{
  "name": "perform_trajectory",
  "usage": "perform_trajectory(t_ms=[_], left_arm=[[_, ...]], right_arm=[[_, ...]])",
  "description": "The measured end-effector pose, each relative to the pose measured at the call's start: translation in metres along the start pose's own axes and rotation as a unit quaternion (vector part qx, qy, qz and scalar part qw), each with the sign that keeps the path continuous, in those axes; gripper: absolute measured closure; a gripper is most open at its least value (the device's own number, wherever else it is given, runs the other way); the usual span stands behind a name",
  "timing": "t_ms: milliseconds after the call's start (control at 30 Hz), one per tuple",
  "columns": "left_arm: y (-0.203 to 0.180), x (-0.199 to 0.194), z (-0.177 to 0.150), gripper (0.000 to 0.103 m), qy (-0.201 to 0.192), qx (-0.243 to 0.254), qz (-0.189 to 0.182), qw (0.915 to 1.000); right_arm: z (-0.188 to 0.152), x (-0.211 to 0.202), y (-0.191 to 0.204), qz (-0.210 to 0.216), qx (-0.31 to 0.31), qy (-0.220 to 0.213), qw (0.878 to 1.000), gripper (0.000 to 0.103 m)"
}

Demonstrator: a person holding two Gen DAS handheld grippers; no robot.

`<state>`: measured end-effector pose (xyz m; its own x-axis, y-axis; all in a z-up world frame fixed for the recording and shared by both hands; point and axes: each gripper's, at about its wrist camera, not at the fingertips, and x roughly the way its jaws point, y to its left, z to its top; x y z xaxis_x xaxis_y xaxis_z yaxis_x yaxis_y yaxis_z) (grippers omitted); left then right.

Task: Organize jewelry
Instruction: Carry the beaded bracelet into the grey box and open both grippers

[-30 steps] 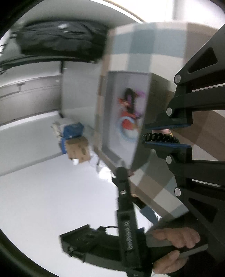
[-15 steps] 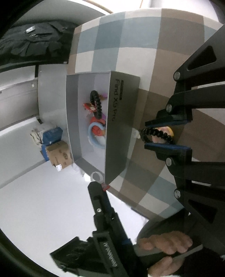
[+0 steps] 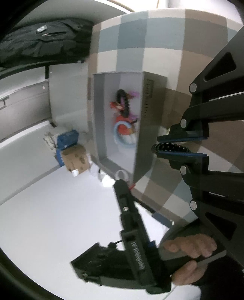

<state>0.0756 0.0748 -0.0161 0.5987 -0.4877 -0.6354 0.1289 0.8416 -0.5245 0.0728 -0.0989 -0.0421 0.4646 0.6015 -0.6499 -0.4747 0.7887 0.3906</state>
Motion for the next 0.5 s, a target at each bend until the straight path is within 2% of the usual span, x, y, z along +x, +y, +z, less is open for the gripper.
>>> perform_trajectory(t_ms=[200, 500], left_arm=[[-0.003, 0.004, 0.011, 0.087, -0.007, 0.005, -0.005, 0.9999], [-0.007, 0.024, 0.028, 0.087, -0.003, 0.018, 0.007, 0.9998]], right_arm=[[0.026, -0.016, -0.004, 0.006, 0.007, -0.038, 0.999, 0.095], [0.054, -0.007, -0.025, -0.001, 0.022, -0.046, 0.999, 0.095]])
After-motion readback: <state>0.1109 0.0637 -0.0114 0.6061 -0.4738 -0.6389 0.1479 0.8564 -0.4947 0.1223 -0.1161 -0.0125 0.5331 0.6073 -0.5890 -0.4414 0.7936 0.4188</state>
